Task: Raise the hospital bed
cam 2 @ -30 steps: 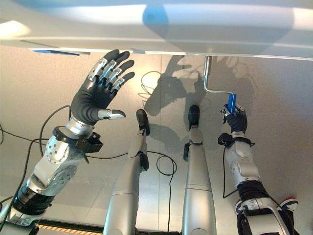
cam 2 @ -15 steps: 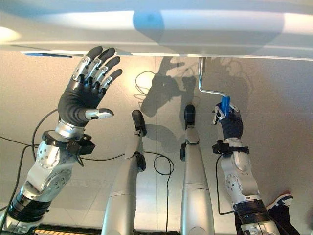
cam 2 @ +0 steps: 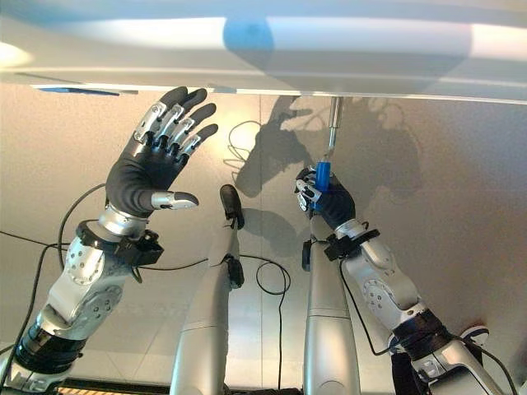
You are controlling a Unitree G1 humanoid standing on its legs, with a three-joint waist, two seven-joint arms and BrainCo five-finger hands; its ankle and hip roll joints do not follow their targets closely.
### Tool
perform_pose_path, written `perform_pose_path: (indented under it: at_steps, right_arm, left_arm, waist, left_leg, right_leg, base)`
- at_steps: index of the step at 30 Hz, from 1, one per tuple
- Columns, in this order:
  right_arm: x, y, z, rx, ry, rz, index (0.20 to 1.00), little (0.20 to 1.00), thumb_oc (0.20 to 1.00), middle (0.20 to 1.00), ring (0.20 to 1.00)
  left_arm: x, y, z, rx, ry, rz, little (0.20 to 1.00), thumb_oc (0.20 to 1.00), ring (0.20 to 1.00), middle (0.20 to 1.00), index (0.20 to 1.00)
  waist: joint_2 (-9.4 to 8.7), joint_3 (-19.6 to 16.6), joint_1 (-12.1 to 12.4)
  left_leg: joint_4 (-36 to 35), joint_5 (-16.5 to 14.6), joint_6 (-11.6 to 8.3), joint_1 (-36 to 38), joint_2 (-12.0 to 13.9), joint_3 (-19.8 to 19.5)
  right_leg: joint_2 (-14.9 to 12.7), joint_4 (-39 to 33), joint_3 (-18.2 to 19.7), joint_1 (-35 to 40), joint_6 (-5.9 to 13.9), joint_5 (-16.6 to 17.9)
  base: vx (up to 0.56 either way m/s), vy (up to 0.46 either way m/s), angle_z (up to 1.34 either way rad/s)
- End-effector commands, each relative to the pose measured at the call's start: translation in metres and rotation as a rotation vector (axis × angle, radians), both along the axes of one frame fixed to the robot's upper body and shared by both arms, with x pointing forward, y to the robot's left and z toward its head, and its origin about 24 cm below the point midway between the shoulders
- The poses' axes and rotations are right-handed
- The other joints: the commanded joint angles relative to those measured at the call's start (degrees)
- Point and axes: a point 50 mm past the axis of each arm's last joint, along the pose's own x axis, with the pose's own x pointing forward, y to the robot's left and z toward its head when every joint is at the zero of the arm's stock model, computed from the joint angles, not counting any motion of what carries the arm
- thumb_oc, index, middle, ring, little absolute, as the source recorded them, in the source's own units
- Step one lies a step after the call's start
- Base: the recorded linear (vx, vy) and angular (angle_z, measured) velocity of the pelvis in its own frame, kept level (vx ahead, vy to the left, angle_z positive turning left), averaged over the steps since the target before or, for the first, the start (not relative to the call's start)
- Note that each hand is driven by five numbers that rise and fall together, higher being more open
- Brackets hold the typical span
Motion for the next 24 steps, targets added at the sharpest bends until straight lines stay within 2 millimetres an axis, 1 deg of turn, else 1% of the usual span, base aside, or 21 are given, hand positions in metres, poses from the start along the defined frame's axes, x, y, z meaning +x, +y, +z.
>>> perform_pose_path:
  at_steps: [1, 4, 5, 6, 7, 8, 10, 11, 12, 13, 14, 15, 16, 17, 19, 21, 23, 24]
  right_arm:
    - [-0.026, 0.065, 0.055, -0.010, -0.337, 0.371, 0.200, 0.200, 0.200, 0.200, 0.200]
    - [-0.020, 0.076, 0.053, -0.080, -0.343, 0.374, 0.200, 0.200, 0.200, 0.200, 0.200]
    - [-0.020, 0.076, 0.053, -0.080, -0.344, 0.374, 0.200, 0.200, 0.200, 0.200, 0.200]
    - [-0.010, 0.082, 0.051, -0.152, -0.347, 0.346, 0.200, 0.200, 0.200, 0.200, 0.200]
    - [-0.010, 0.082, 0.051, -0.152, -0.347, 0.346, 0.200, 0.200, 0.200, 0.200, 0.200]
    - [0.005, 0.088, 0.042, -0.245, -0.316, 0.299, 0.200, 0.200, 0.200, 0.200, 0.200]
    - [0.029, 0.089, 0.032, -0.312, -0.252, 0.193, 0.200, 0.200, 0.200, 0.200, 0.200]
    - [0.044, 0.088, 0.026, -0.377, -0.224, 0.106, 0.200, 0.200, 0.200, 0.200, 0.200]
    - [0.055, 0.088, 0.024, -0.412, -0.202, 0.041, 0.200, 0.200, 0.200, 0.200, 0.200]
    - [0.070, 0.083, 0.017, -0.457, -0.148, -0.042, 0.200, 0.200, 0.200, 0.200, 0.200]
    - [0.070, 0.084, 0.017, -0.456, -0.149, -0.041, 0.200, 0.200, 0.200, 0.200, 0.200]
    - [0.086, 0.078, 0.011, -0.509, -0.077, -0.134, 0.200, 0.200, 0.200, 0.200, 0.200]
    - [0.086, 0.078, 0.011, -0.509, -0.077, -0.134, 0.200, 0.200, 0.200, 0.200, 0.200]
    - [0.100, 0.065, 0.005, -0.592, -0.003, -0.212, 0.200, 0.200, 0.200, 0.200, 0.200]
    - [0.108, 0.051, -0.002, -0.607, 0.083, -0.272, 0.200, 0.200, 0.200, 0.200, 0.200]
    - [0.113, 0.034, -0.008, -0.627, 0.151, -0.338, 0.200, 0.200, 0.200, 0.200, 0.200]
    - [0.114, 0.031, -0.009, -0.634, 0.166, -0.350, 0.200, 0.200, 0.200, 0.200, 0.200]
    - [0.116, 0.007, -0.018, -0.655, 0.243, -0.425, 0.200, 0.200, 0.200, 0.200, 0.200]
  left_arm:
    - [-0.014, -0.007, 0.013, -0.016, -0.115, -0.066, 1.000, 1.000, 1.000, 1.000, 1.000]
    - [-0.012, -0.011, 0.013, -0.019, -0.116, -0.079, 1.000, 1.000, 1.000, 1.000, 1.000]
    - [-0.012, -0.011, 0.013, -0.019, -0.116, -0.079, 1.000, 1.000, 1.000, 1.000, 1.000]
    - [-0.010, -0.014, 0.013, -0.028, -0.116, -0.080, 1.000, 1.000, 1.000, 1.000, 1.000]
    - [-0.010, -0.014, 0.013, -0.028, -0.116, -0.080, 1.000, 1.000, 1.000, 1.000, 1.000]
    - [-0.006, -0.017, 0.014, -0.044, -0.119, -0.081, 1.000, 1.000, 1.000, 1.000, 1.000]
    - [-0.003, -0.022, 0.016, -0.068, -0.117, -0.090, 1.000, 1.000, 1.000, 1.000, 1.000]
    - [-0.003, -0.023, 0.017, -0.081, -0.112, -0.092, 1.000, 1.000, 1.000, 1.000, 1.000]
    - [-0.004, -0.022, 0.018, -0.089, -0.113, -0.100, 1.000, 1.000, 1.000, 1.000, 1.000]
    - [-0.007, -0.021, 0.018, -0.100, -0.106, -0.112, 1.000, 1.000, 1.000, 1.000, 1.000]
    - [-0.008, -0.021, 0.018, -0.099, -0.107, -0.111, 1.000, 1.000, 1.000, 1.000, 1.000]
    - [-0.012, -0.022, 0.017, -0.103, -0.089, -0.146, 1.000, 1.000, 1.000, 1.000, 1.000]
    - [-0.012, -0.022, 0.017, -0.103, -0.089, -0.146, 1.000, 1.000, 1.000, 1.000, 1.000]
    - [-0.010, -0.029, 0.013, -0.086, -0.055, -0.187, 1.000, 1.000, 1.000, 1.000, 1.000]
    - [-0.007, -0.037, 0.011, -0.068, -0.037, -0.210, 1.000, 1.000, 1.000, 1.000, 1.000]
    - [-0.008, -0.041, 0.013, -0.056, -0.050, -0.222, 1.000, 1.000, 1.000, 1.000, 1.000]
    - [-0.009, -0.042, 0.014, -0.055, -0.054, -0.223, 1.000, 1.000, 1.000, 1.000, 1.000]
    - [-0.009, -0.045, 0.015, -0.054, -0.058, -0.231, 1.000, 1.000, 1.000, 1.000, 1.000]
  waist:
    - [-1.03, -1.14, 2.30]
    - [-0.75, -1.14, 2.75]
    - [-0.75, -1.14, 2.74]
    - [-0.59, -1.14, 3.10]
    - [-0.59, -1.14, 3.10]
    - [-0.29, -1.14, 3.61]
    - [0.29, -1.14, 4.33]
    - [0.73, -1.14, 4.75]
    - [1.14, -1.14, 5.24]
    - [1.71, -1.14, 5.94]
    - [1.65, -1.14, 5.90]
    - [1.90, -1.14, 6.68]
    - [1.89, -1.14, 6.69]
    - [1.85, -1.14, 6.92]
    - [1.76, -1.14, 6.96]
    - [1.92, -1.14, 7.02]
    - [1.96, -1.14, 7.00]
    - [2.11, -1.14, 6.94]
  left_leg:
    - [8.46, -8.22, 0.11, 1.54, -0.59, 0.52]
    - [8.56, -8.25, 0.11, 1.63, -0.62, 0.32]
    - [8.57, -8.25, 0.11, 1.61, -0.62, 0.32]
    - [8.64, -8.30, 0.13, 1.69, -0.69, 0.20]
    - [8.64, -8.30, 0.13, 1.68, -0.69, 0.20]
    - [8.64, -8.29, 0.12, 1.61, -0.76, 0.02]
    - [8.54, -8.20, 0.06, 1.69, -0.85, -0.03]
    - [8.56, -8.22, 0.05, 1.66, -0.91, -0.12]
    - [8.60, -8.25, 0.04, 1.61, -0.91, -0.15]
    - [8.56, -8.21, 0.07, 1.65, -0.90, -0.15]
    - [8.58, -8.23, 0.06, 1.62, -0.88, -0.16]
    - [8.37, -8.20, -0.02, 1.74, -0.88, -0.06]
    - [8.37, -8.20, -0.02, 1.73, -0.88, -0.05]
    - [8.42, -8.14, -0.07, 1.60, -0.90, 0.00]
    - [8.41, -8.10, -0.05, 1.47, -0.89, 0.04]
    - [8.57, -8.20, -0.01, 1.34, -0.97, 0.01]
    - [8.65, -8.29, 0.03, 1.28, -1.00, -0.05]
    - [8.74, -8.42, 0.11, 1.26, -1.15, -0.08]
  right_leg:
    - [1.00, -7.12, -2.09, 4.73, 3.71, 5.18]
    - [0.87, -7.03, -2.15, 4.84, 3.72, 5.13]
    - [0.87, -7.03, -2.15, 4.83, 3.72, 5.13]
    - [0.82, -7.12, -2.13, 5.02, 3.71, 5.16]
    - [0.82, -7.12, -2.13, 5.02, 3.71, 5.16]
    - [0.69, -7.30, -2.20, 5.16, 3.69, 5.15]
    - [0.54, -7.45, -2.27, 5.22, 3.68, 5.22]
    - [0.45, -7.52, -2.40, 5.23, 3.66, 5.21]
    - [0.44, -7.61, -2.44, 5.26, 3.62, 5.21]
    - [0.39, -7.60, -2.57, 5.29, 3.58, 5.23]
    - [0.40, -7.61, -2.58, 5.28, 3.58, 5.24]
    - [0.40, -7.94, -2.55, 5.33, 3.58, 5.40]
    - [0.40, -7.94, -2.55, 5.33, 3.58, 5.40]
    - [0.41, -7.98, -2.57, 5.35, 3.56, 5.48]
    - [0.45, -7.95, -2.54, 5.09, 3.56, 5.53]
    - [0.45, -7.93, -2.73, 5.07, 3.57, 5.45]
    - [0.44, -7.91, -2.79, 5.04, 3.58, 5.40]
    - [0.42, -7.81, -2.80, 4.94, 3.64, 5.35]
  base:
    - [0.00, 0.000, 0.00]
    - [0.00, 0.000, 0.00]
    - [0.00, 0.000, 0.00]
    - [0.00, 0.000, 0.00]
    - [0.00, 0.000, 0.00]
    - [0.00, 0.000, 0.00]
    - [0.00, 0.000, 0.00]
    - [0.00, 0.002, 0.03]
    - [0.00, 0.000, 0.00]
    - [0.00, 0.000, 0.00]
    - [0.00, 0.000, 0.00]
    - [0.00, 0.004, 0.04]
    - [0.00, 0.017, 0.07]
    - [0.00, 0.025, 0.06]
    - [0.01, 0.035, 0.05]
    - [0.01, 0.025, 0.05]
    - [0.00, 0.006, 0.02]
    - [0.00, 0.000, 0.00]
